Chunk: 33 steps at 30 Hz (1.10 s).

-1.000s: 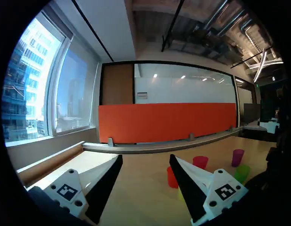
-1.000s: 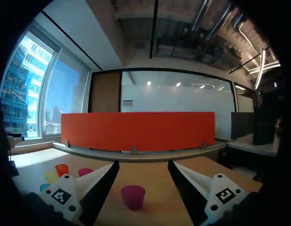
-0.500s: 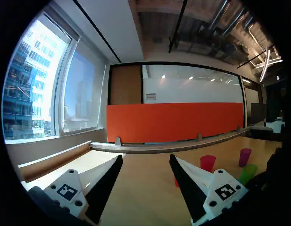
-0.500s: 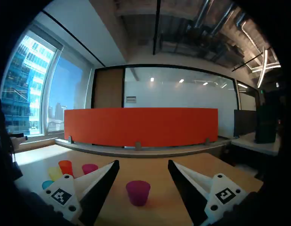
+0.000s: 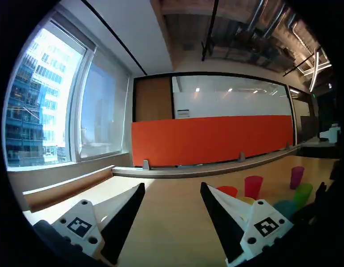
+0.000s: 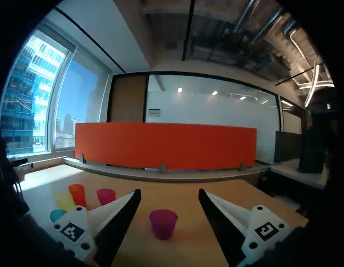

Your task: Pour water

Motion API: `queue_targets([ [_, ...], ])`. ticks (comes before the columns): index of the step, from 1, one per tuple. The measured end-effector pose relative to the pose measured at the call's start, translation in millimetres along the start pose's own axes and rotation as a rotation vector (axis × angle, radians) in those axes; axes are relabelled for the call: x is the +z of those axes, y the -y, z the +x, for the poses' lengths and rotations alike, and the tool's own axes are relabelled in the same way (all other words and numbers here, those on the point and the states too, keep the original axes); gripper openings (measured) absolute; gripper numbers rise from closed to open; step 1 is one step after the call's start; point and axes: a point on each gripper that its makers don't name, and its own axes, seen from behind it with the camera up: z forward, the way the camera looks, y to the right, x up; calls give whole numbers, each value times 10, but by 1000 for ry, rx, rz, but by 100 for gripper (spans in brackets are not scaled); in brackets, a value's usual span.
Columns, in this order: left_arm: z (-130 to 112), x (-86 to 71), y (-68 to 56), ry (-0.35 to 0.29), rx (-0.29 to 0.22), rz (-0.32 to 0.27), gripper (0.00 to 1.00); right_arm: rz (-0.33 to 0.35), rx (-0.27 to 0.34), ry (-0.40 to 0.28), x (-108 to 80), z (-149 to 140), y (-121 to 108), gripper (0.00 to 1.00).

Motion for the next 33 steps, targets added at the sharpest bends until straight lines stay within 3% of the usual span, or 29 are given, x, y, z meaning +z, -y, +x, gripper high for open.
queue_targets([
  [6,-177,44,-69,17,-19,-19,92,2,11,7,-45,23,40,100],
  [12,-263,57,-54,24,0,-8,92,-3,20,7,-44,52,25,100],
  [33,-425,97,-23,60,-40,-11,92,-12,29,18,-17,-12,-25,100],
])
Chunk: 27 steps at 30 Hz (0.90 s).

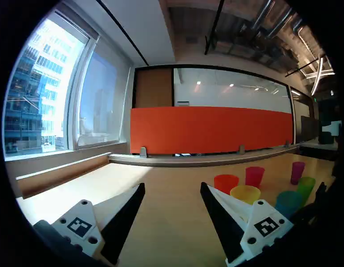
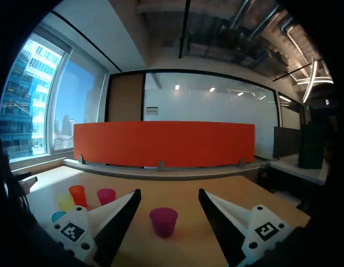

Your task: Pour water

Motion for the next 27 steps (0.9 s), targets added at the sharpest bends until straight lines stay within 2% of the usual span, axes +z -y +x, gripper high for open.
queue_targets([
  [15,-24,31,-7,15,0,-4,92,-5,8,0,-42,-41,-41,100],
  [27,-26,23,-2,16,2,-9,92,-17,21,-12,-78,-40,-186,100],
])
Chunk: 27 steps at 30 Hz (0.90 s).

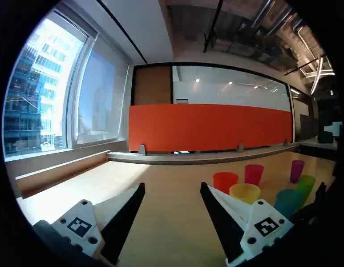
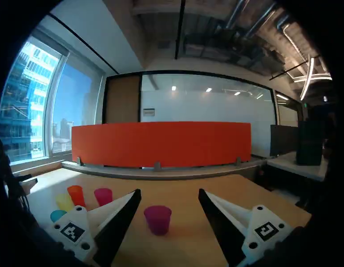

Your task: Pour water

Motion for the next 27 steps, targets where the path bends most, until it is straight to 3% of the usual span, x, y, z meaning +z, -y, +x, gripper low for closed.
queue_targets([
  [17,2,7,11,1,2,0,92,16,-61,-69,2,83,-44,100],
  [27,0,-1,11,1,2,0,92,38,-102,-61,174,-193,87,100],
])
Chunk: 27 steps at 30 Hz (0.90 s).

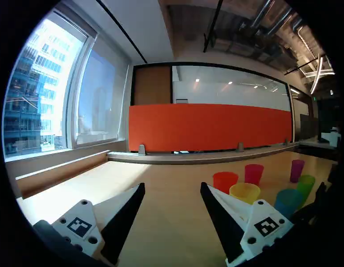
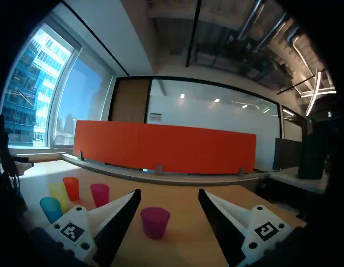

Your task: Pour water

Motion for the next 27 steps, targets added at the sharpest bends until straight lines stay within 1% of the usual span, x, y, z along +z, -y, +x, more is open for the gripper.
queue_targets([
  [5,-3,-3,0,0,0,0,92,-5,1,7,67,-182,23,100],
  [9,-4,1,-3,0,0,0,92,-21,23,24,108,-313,-21,100],
  [20,-7,2,-6,0,0,0,92,-9,74,24,87,-465,-37,100],
  [27,-7,2,-8,0,0,0,92,-18,66,38,109,-531,-66,100],
])
